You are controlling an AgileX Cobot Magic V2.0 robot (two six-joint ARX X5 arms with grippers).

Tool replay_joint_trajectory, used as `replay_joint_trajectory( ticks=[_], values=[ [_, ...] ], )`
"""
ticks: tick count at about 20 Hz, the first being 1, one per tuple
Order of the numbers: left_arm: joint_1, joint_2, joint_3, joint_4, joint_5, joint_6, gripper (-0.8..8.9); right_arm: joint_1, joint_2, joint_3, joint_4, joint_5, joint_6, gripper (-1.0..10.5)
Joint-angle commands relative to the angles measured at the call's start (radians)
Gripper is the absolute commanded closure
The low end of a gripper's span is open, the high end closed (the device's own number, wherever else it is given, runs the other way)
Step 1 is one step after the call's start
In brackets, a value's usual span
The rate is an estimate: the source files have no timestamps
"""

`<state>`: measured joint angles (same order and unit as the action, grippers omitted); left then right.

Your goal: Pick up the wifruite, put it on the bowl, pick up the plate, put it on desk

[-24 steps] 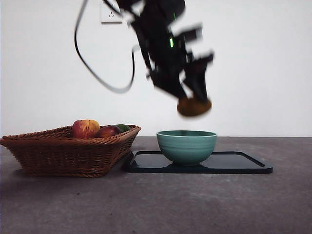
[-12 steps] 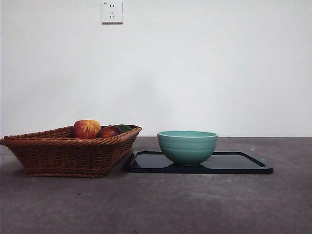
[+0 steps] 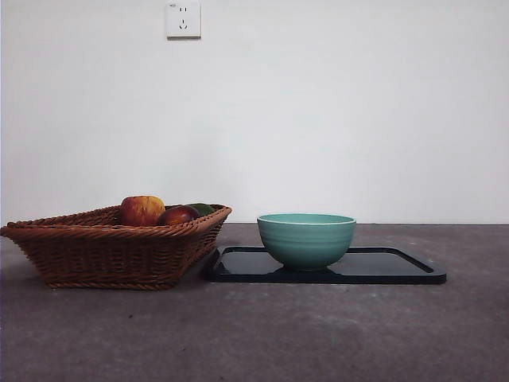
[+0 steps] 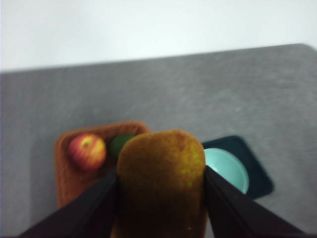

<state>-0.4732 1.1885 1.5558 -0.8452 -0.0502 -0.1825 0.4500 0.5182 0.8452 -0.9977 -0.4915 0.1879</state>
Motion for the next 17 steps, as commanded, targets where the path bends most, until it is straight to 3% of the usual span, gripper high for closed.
replay_joint_trajectory(
  ticks=[1, 10, 13, 17],
  values=[
    [0.009, -0.025, -0.103, 0.061, -0.01, -0.061, 6.04, 0.005, 0.002, 0.008, 0.018, 0.002, -0.009, 7.3],
    [0.014, -0.004, -0.447, 0.313, -0.04, -0.149, 6.04, 0.005, 0.002, 0.008, 0.021, 0.002, -0.004, 7.3],
    [0.016, 0.074, -0.55, 0.427, -0.058, -0.151, 6.04, 0.005, 0.002, 0.008, 0.02, 0.002, -0.004, 7.3],
    [0.016, 0.231, -0.559, 0.5, -0.074, -0.143, 6.04, 0.005, 0.002, 0.008, 0.02, 0.002, -0.004, 7.3]
  ],
)
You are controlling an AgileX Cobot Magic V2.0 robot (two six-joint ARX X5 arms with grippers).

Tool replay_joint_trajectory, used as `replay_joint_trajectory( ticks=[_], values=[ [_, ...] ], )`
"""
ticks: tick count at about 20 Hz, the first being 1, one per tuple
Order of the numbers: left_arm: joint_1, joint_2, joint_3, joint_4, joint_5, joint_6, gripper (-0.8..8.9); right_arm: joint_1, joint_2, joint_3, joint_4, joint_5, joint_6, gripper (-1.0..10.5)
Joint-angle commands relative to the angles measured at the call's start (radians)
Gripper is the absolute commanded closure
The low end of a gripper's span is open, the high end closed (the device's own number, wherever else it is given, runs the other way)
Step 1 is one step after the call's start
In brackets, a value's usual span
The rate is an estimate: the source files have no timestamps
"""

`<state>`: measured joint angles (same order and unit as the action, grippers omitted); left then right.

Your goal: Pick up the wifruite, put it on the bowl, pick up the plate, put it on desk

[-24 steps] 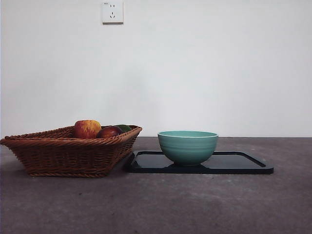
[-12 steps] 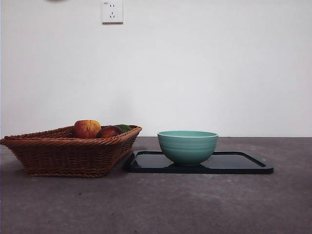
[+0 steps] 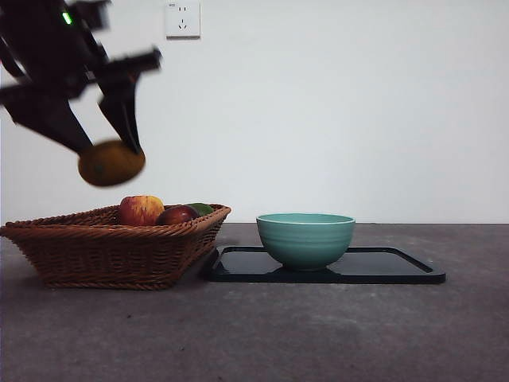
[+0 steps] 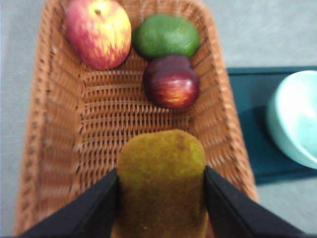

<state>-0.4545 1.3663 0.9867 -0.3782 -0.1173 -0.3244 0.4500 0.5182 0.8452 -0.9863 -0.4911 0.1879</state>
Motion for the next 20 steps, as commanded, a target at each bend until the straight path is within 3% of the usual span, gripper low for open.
replay_joint_trajectory(
  ticks=[1, 10, 13, 16, 20],
  values=[
    [-0.003, 0.09, 0.01, 0.056, -0.011, 0.0, 6.04, 0.005, 0.002, 0.008, 0.008, 0.002, -0.003, 7.3],
    [-0.001, 0.295, 0.01, 0.124, -0.045, 0.047, 5.83, 0.005, 0.002, 0.008, 0.006, 0.021, -0.004, 7.3],
    [-0.001, 0.295, 0.011, 0.114, -0.045, 0.046, 4.18, 0.005, 0.002, 0.008, 0.006, 0.021, -0.003, 7.3],
    [-0.001, 0.279, 0.02, 0.101, -0.044, 0.047, 4.05, 0.005, 0.002, 0.008, 0.006, 0.021, 0.001, 7.3],
    [-0.004, 0.13, 0.02, 0.078, -0.042, 0.055, 4.06, 0.005, 0.002, 0.008, 0.007, 0.021, 0.007, 7.3]
  ],
)
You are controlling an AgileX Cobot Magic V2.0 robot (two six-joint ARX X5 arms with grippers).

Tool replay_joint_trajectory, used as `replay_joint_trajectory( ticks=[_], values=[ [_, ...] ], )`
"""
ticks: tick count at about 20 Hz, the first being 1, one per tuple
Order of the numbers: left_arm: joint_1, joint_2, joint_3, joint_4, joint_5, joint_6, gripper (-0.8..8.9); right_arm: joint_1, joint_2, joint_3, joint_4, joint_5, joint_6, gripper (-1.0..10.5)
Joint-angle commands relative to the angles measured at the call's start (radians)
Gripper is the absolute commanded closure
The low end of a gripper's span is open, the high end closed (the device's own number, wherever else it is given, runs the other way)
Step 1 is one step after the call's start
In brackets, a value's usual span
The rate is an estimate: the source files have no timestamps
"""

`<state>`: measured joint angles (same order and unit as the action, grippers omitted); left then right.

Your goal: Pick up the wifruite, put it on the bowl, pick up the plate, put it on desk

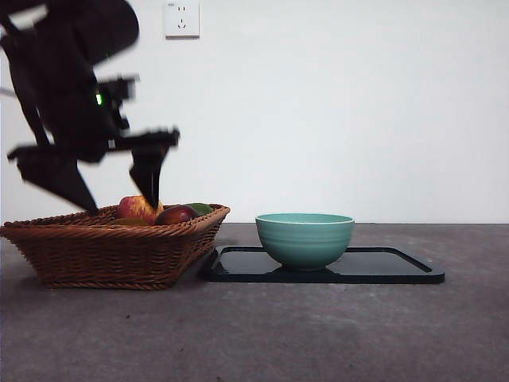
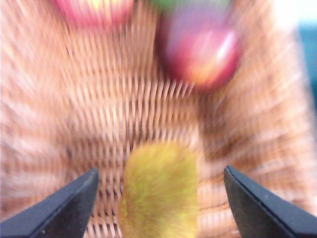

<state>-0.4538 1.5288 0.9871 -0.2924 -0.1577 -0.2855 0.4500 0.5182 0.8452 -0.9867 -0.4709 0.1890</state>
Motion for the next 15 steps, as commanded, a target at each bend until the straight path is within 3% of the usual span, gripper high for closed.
replay_joint_trajectory(
  ticks=[1, 5, 9, 12, 15],
  values=[
    [-0.005, -0.083, 0.02, -0.03, 0.012, 0.024, 4.06, 0.005, 0.002, 0.008, 0.009, 0.002, 0.006, 7.3],
    [-0.006, -0.327, 0.02, -0.168, 0.232, 0.06, 4.07, 0.005, 0.002, 0.008, 0.014, 0.009, 0.005, 7.3],
    [-0.006, -0.528, 0.02, -0.353, 0.454, 0.163, 4.09, 0.005, 0.002, 0.008, 0.014, 0.031, 0.006, 7.3],
    [-0.006, -0.615, 0.02, -0.475, 0.554, 0.214, 4.1, 0.005, 0.002, 0.008, 0.014, 0.034, 0.006, 7.3],
    [-0.006, -0.679, 0.02, -0.554, 0.571, 0.249, 4.11, 0.005, 0.002, 0.008, 0.014, 0.034, 0.006, 7.3]
  ],
)
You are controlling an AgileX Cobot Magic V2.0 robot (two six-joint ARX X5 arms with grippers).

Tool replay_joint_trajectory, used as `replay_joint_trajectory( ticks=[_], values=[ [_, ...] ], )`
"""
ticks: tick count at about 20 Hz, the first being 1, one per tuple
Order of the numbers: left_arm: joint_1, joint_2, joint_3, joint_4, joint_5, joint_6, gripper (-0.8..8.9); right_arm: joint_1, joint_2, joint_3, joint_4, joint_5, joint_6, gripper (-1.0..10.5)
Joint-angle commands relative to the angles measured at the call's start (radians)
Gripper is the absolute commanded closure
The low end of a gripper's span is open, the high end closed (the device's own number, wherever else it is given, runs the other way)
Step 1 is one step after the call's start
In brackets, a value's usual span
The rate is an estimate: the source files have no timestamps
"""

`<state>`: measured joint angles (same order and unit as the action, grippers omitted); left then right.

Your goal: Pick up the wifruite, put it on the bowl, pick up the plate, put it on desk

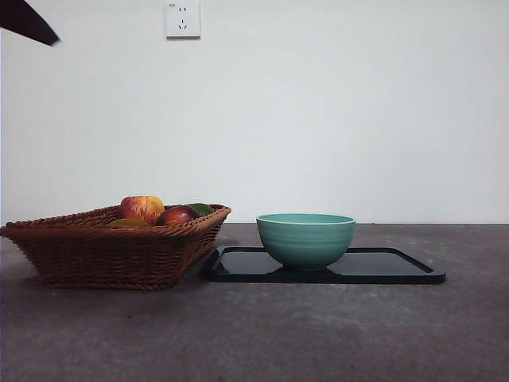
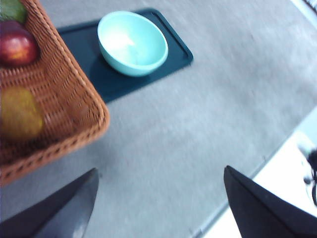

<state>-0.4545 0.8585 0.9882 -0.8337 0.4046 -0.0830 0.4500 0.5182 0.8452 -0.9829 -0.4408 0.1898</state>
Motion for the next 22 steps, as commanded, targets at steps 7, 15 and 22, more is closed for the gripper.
replay_joint_trajectory(
  ticks=[7, 15, 22],
  values=[
    [-0.005, -0.036, 0.019, -0.042, 0.009, 0.054, 4.11, 0.005, 0.002, 0.008, 0.01, 0.004, 0.011, 7.3],
    [-0.005, -0.036, 0.019, -0.041, 0.009, 0.054, 4.11, 0.005, 0.012, 0.008, 0.034, 0.067, 0.097, 7.2],
    [-0.005, -0.036, 0.019, -0.034, 0.009, 0.069, 4.11, 0.002, 0.273, 0.133, 0.201, 0.205, 0.163, 6.5]
  ],
)
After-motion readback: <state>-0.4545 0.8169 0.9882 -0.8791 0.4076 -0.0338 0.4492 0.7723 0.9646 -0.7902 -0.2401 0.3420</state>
